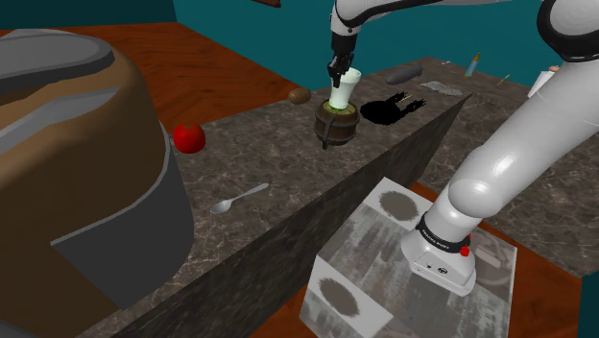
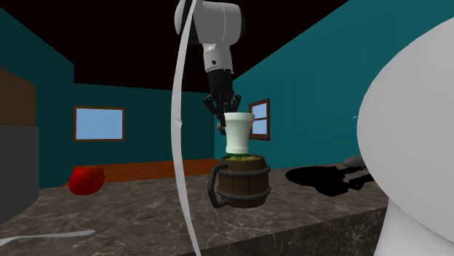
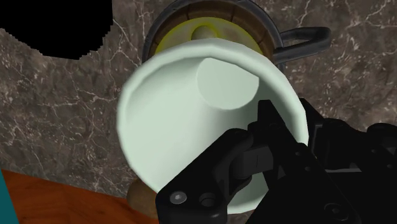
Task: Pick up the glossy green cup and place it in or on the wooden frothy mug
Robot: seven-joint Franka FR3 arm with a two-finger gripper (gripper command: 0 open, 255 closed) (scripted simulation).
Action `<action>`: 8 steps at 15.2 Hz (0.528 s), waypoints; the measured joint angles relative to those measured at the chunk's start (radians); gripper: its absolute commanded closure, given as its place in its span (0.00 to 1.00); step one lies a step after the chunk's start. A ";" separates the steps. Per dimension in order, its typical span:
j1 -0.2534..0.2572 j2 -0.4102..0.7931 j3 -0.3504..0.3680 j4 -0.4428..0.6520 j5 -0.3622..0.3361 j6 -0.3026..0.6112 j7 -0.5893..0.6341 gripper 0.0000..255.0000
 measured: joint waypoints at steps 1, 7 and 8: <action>0.000 0.000 0.000 0.000 0.000 0.000 0.000 0.00; 0.000 0.000 0.000 0.000 0.000 0.000 0.000 0.00; 0.000 -0.003 0.000 0.012 0.000 -0.014 -0.003 0.00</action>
